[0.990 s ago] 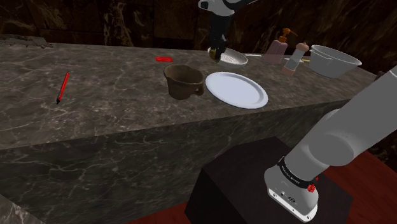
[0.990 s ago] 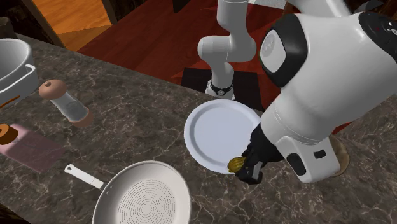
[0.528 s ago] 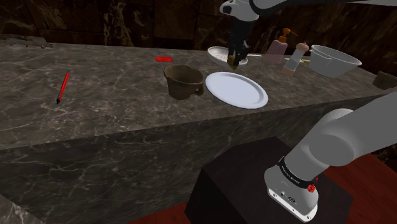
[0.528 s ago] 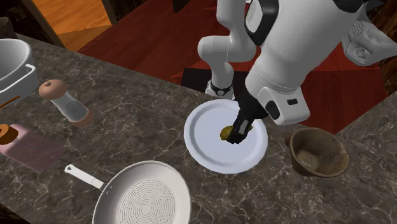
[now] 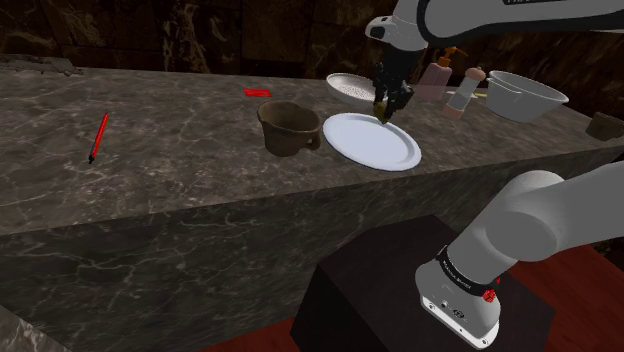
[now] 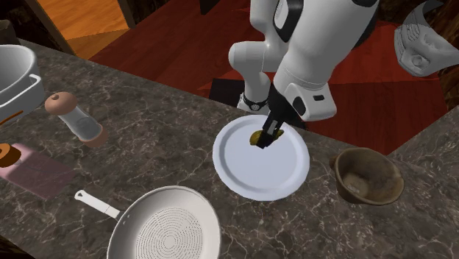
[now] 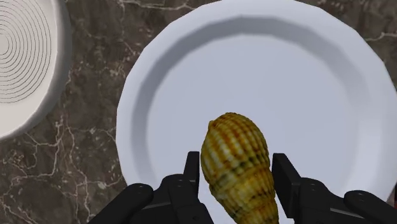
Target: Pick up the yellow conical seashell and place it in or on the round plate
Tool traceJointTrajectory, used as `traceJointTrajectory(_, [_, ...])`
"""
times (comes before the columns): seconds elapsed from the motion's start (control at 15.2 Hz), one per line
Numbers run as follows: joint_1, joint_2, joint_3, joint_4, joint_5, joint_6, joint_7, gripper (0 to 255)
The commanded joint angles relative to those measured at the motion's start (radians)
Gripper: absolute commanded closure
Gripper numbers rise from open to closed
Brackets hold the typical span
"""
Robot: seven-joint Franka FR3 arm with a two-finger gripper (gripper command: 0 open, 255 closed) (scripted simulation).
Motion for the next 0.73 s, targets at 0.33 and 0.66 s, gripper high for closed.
traceJointTrajectory(0.33, [-0.001, 0.013, 0.0, -0.083, -0.007, 0.095, 0.017, 255])
traceJointTrajectory(0.66, [-0.004, 0.031, 0.002, -0.136, -0.013, 0.164, 0.031, 255])
